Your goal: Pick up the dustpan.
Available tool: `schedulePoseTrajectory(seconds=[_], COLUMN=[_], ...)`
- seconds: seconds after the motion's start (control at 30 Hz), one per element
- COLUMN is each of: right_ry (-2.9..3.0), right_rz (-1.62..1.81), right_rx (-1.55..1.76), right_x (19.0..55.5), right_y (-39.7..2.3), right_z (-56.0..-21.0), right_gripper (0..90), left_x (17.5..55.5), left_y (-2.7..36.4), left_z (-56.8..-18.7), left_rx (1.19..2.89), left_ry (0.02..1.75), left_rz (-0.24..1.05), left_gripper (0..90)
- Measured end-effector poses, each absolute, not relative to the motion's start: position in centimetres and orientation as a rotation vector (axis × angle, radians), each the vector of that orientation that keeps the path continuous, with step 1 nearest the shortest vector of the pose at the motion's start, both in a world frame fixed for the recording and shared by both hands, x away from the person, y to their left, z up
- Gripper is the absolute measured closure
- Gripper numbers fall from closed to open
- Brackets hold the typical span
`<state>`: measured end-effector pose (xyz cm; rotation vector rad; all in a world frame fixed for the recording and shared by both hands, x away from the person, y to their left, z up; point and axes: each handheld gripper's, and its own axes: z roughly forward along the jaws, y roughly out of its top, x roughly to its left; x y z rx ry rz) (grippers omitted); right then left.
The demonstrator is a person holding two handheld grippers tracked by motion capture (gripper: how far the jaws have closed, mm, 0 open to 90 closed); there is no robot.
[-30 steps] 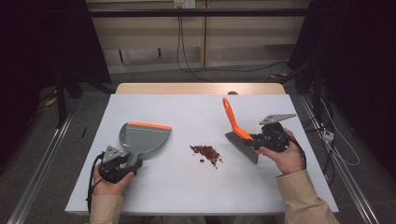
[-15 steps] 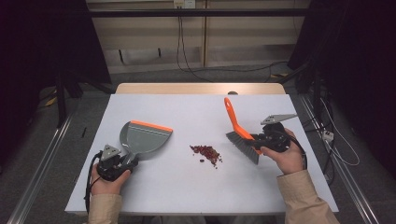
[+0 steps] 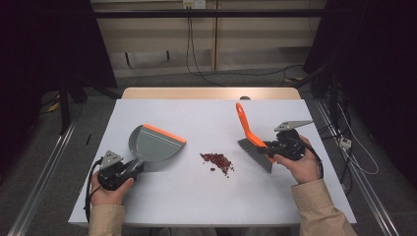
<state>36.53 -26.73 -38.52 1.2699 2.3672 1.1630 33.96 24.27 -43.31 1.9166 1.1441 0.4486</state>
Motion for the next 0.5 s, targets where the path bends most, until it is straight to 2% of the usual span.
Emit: schedulePoseTrajectory(seconds=[0.33, 0.5], right_ry=[2.367, 2.369], right_rz=[1.171, 1.176], right_rx=[1.266, 1.272], right_x=[36.54, 36.54], right_y=[-26.84, -26.92], right_z=[-38.52, -38.62], right_gripper=[71.4, 71.3], left_x=[33.60, 33.37], left_y=[24.11, 24.18], left_z=[-42.47, -42.41], left_rx=[1.941, 1.961], left_ry=[1.074, 1.046], left_rz=[0.406, 0.343], left_gripper=[62.4, 62.4])
